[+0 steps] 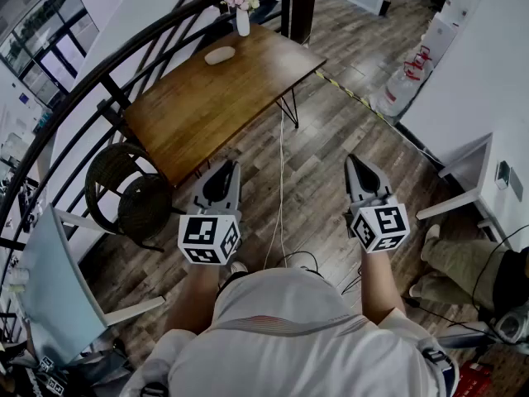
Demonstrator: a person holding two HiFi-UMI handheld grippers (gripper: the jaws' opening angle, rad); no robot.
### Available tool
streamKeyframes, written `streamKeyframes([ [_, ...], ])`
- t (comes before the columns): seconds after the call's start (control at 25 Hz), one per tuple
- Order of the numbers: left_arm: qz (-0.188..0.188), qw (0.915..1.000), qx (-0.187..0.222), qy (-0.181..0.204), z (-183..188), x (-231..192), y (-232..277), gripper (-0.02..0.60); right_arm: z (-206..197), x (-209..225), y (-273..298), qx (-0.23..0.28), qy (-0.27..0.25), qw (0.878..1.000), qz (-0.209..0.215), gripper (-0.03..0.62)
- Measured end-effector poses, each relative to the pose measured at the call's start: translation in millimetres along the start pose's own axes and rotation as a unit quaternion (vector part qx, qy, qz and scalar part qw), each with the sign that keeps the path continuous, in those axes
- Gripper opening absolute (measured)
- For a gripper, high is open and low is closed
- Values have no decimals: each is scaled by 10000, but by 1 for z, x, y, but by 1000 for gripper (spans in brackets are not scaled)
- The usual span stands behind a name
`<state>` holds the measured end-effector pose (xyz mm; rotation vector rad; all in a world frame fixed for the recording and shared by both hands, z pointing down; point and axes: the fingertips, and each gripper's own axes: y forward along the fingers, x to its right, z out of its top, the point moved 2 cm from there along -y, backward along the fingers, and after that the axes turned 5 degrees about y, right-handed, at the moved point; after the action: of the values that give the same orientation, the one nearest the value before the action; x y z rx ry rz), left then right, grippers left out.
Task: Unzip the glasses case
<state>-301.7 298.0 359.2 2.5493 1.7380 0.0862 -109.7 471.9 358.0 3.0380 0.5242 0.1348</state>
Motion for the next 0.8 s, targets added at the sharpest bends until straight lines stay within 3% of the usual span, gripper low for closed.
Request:
streamKeyframes([
  [0.8,-16,10000,-68,-18,-4,12,5,46,-2,5,0,-34,-76,9999,107,51],
])
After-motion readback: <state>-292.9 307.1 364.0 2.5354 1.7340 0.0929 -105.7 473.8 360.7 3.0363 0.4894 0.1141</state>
